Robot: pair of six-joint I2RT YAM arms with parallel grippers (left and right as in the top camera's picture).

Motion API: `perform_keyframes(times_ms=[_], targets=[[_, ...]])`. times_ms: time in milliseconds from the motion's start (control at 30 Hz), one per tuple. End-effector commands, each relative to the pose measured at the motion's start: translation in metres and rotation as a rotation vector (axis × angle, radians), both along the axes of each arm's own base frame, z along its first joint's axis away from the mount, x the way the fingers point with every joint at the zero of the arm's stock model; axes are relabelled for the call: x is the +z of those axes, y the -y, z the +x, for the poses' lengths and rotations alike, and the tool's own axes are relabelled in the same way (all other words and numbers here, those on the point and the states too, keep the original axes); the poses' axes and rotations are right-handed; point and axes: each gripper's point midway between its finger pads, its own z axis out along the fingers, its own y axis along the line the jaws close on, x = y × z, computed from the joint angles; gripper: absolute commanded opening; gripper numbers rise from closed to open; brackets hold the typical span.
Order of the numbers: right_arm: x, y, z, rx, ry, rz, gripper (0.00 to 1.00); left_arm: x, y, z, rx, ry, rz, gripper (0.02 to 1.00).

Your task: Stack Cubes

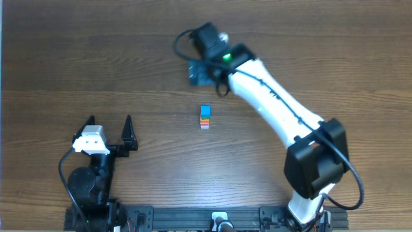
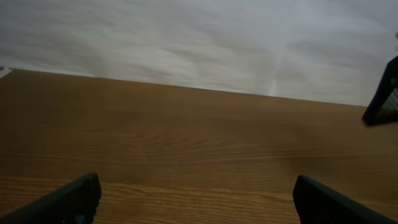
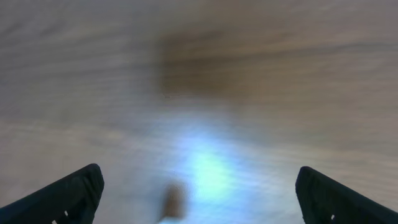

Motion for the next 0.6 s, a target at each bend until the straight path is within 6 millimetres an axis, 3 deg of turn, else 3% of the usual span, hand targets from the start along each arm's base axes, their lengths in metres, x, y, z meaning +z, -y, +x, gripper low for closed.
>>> perform_keyframes(times_ms=[33, 167, 267, 467, 600], targets=[[0.023, 0.084, 0.035, -0.023, 0.084, -0.109, 0.993, -0.003, 0.000, 0.000, -0.002, 0.001, 0.018, 1.000], [0.029, 0.147, 0.051, -0.099, 0.108, -0.180, 0.991, -0.003, 0.000, 0.000, -0.002, 0.001, 0.018, 1.000], [0.035, 0.176, 0.054, -0.125, 0.137, -0.197, 0.993, -0.003, 0.000, 0.000, -0.002, 0.001, 0.017, 1.000], [0.061, 0.184, 0.031, -0.120, 0.297, -0.153, 0.993, -0.003, 0.000, 0.000, -0.002, 0.001, 0.018, 1.000], [0.068, 0.186, -0.006, -0.108, 0.366, -0.084, 0.993, -0.003, 0.000, 0.000, -0.002, 0.001, 0.018, 0.998]])
